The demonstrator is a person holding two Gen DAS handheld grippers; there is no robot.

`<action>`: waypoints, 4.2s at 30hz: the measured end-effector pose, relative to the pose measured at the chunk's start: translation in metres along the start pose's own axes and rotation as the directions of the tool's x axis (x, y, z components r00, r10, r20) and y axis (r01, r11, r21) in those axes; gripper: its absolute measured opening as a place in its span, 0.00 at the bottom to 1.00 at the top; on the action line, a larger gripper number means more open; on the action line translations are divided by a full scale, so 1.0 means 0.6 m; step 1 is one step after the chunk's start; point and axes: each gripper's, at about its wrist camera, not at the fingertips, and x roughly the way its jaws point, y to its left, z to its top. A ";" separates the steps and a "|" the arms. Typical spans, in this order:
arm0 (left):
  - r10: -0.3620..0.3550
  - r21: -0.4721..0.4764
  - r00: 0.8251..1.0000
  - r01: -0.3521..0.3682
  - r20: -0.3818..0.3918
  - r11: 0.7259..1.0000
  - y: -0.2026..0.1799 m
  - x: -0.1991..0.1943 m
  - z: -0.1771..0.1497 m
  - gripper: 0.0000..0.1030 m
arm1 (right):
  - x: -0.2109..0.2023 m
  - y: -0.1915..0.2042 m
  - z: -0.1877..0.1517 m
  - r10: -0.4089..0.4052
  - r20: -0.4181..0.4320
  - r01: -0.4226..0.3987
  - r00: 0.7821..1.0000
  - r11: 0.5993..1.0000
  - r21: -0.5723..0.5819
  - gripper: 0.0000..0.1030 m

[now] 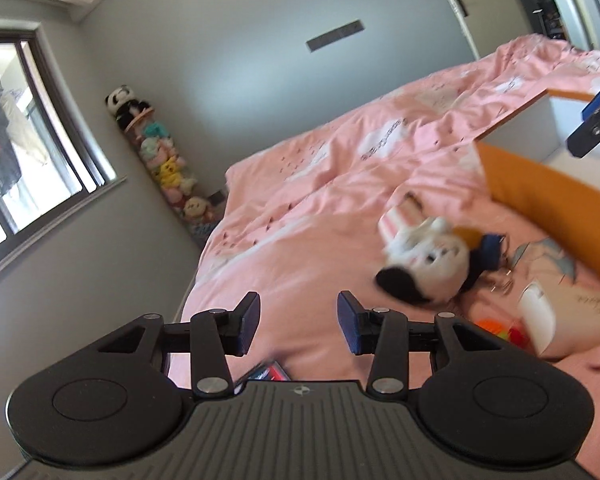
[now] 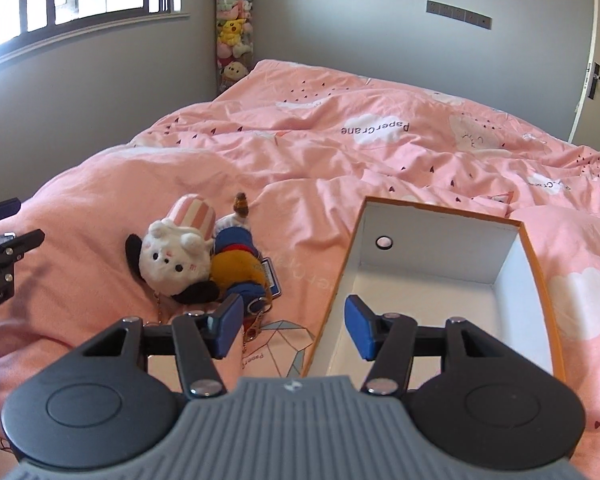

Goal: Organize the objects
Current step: 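Move both tools back to the items beside the orange box, then grasp the pink pouch with the left tool while the right tool reaches the yellow tape measure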

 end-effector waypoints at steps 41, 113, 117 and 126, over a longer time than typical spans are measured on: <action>-0.396 -0.141 0.888 0.372 -0.232 0.917 -0.051 0.050 0.038 0.58 | 0.135 0.091 -0.055 -0.002 -0.321 -0.104 0.947 0.943 -0.315 0.42; -0.615 -0.587 0.740 0.378 -0.274 0.716 -0.066 0.064 0.034 0.45 | 0.098 0.056 -0.055 0.267 -0.329 -0.274 0.906 0.961 0.023 0.18; -0.665 -0.642 0.695 0.383 -0.273 0.664 -0.078 0.077 0.034 0.47 | 0.093 0.057 -0.061 0.233 -0.347 -0.252 0.908 0.968 -0.009 0.18; -0.745 -0.736 0.617 0.377 -0.253 0.562 -0.119 0.119 0.045 0.59 | 0.079 0.030 -0.092 0.171 -0.371 -0.188 0.913 0.982 -0.010 0.00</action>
